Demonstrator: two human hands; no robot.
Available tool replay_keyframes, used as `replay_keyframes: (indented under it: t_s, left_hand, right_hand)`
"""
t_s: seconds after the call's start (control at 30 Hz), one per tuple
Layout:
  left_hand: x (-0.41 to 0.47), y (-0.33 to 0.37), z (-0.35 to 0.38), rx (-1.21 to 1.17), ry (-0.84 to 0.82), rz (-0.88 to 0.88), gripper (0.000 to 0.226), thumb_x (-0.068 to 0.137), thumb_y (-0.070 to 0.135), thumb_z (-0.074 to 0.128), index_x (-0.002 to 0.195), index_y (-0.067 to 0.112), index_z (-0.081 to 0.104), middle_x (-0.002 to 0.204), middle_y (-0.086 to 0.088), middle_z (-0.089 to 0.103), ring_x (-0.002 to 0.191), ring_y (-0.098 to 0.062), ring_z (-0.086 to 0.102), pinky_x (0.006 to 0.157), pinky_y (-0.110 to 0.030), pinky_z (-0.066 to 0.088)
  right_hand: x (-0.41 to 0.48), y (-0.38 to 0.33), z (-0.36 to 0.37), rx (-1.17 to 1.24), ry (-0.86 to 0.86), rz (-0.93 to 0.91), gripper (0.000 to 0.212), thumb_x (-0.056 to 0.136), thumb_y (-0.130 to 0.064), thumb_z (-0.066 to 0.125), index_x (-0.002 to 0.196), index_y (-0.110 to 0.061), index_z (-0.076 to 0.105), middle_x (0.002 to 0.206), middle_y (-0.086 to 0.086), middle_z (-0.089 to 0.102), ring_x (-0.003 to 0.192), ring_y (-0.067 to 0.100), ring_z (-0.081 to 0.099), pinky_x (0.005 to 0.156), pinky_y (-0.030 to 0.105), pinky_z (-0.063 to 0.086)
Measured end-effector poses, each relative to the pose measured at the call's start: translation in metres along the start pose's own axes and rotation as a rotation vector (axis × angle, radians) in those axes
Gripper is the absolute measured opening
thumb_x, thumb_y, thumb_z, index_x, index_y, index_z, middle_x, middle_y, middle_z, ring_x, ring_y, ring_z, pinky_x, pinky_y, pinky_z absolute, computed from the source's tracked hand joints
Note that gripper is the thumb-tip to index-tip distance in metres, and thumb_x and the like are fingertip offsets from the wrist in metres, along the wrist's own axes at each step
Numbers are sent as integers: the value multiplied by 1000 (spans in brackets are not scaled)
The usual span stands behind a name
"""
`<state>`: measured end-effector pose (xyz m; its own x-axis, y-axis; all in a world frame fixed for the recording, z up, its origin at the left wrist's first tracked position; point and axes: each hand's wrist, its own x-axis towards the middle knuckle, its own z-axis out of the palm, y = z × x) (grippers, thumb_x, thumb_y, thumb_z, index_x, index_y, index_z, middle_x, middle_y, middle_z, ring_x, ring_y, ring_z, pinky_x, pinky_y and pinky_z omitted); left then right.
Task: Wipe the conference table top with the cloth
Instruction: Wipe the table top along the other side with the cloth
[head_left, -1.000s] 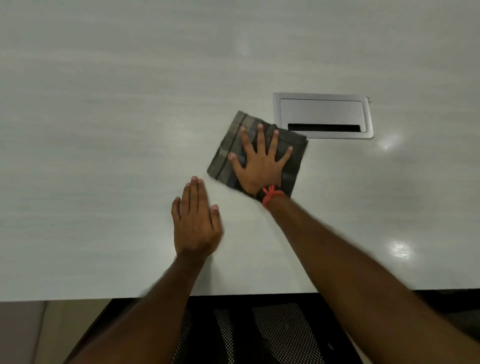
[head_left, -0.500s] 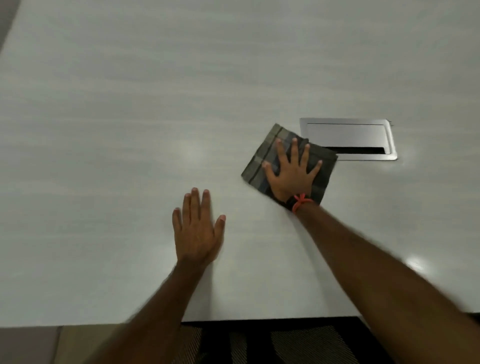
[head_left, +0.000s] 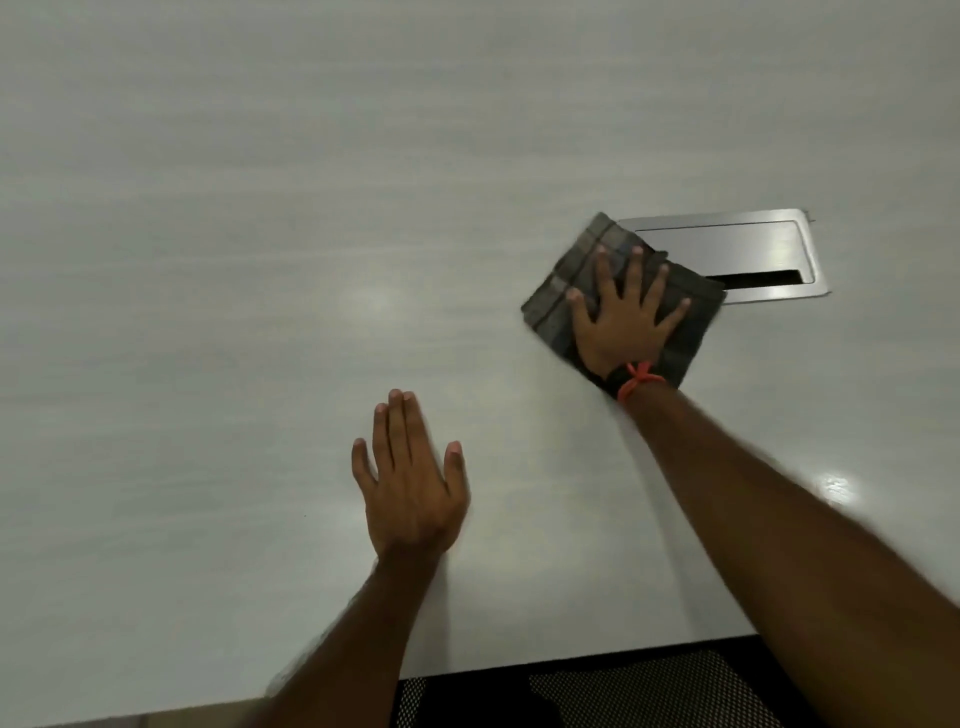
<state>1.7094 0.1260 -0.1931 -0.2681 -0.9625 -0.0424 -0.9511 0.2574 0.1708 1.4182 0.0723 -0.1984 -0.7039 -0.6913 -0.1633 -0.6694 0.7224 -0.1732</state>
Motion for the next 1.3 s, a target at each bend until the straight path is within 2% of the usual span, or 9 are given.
replay_keyframes:
  t_s: [0.1,0.27,0.53,0.73,0.9,1.0,1.13,1.2,1.3]
  left_hand:
    - [0,0,-2,-16,-10,-15,70,100,47,32,157,9,17,164,-8,21,152,-23,18,120,-49,17]
    - [3,1,-4,-32,-38,-40,72,98,50,32,157,13,17,164,-6,21,151,-22,18,120,-51,19]
    - [0,1,-2,-18,2,-23,72,98,47,38,157,11,19,163,-6,23,150,-22,20,119,-49,19]
    - [0,1,-5,-38,-9,-18,71,97,47,34,157,12,18,163,-6,23,150,-23,20,119,-51,19]
    - [-1,2,-4,-19,30,-5,69,97,43,37,156,10,22,161,-8,27,149,-24,24,117,-50,19]
    - [-1,1,-4,-21,37,-9,69,97,43,36,156,10,21,162,-8,26,149,-24,23,117,-51,18]
    - [-1,1,-5,-30,22,-2,69,98,45,32,156,10,20,162,-8,25,149,-25,22,117,-52,19]
    - [-1,1,-4,-29,23,-1,69,98,45,32,157,11,19,162,-8,25,149,-25,22,117,-52,19]
    - [0,2,-3,-19,26,-8,69,98,44,33,156,11,20,162,-7,26,149,-24,23,117,-51,19]
  right_hand:
    - [-31,-63,13,34,9,-16,74,95,-69,24,162,-38,15,171,8,4,155,43,-2,114,77,0]
    - [-71,-107,27,-41,-122,-470,75,95,-75,28,160,-45,8,172,0,-2,157,35,-6,116,72,-8]
    - [-28,-7,2,65,40,93,75,95,-71,21,161,-37,19,171,8,7,156,40,3,115,75,6]
    - [-143,-2,16,-19,-131,-462,75,94,-74,29,161,-44,11,172,0,-1,157,33,-4,118,67,-9]
    - [-75,97,-11,11,-15,39,81,88,-79,19,161,-42,15,171,3,7,157,35,2,118,73,2]
    - [-88,77,-7,57,43,224,83,88,-74,14,161,-37,17,170,11,11,155,42,5,114,77,6]
    - [-184,43,17,-71,-98,-346,79,92,-75,27,161,-41,12,171,4,1,156,39,-5,116,74,-8]
    - [-186,70,11,-51,-122,-521,78,91,-77,33,160,-46,13,172,-3,1,157,31,-3,119,71,1]
    - [-151,127,-1,-48,-50,-192,79,89,-77,32,160,-46,16,171,-2,6,157,32,2,119,70,3]
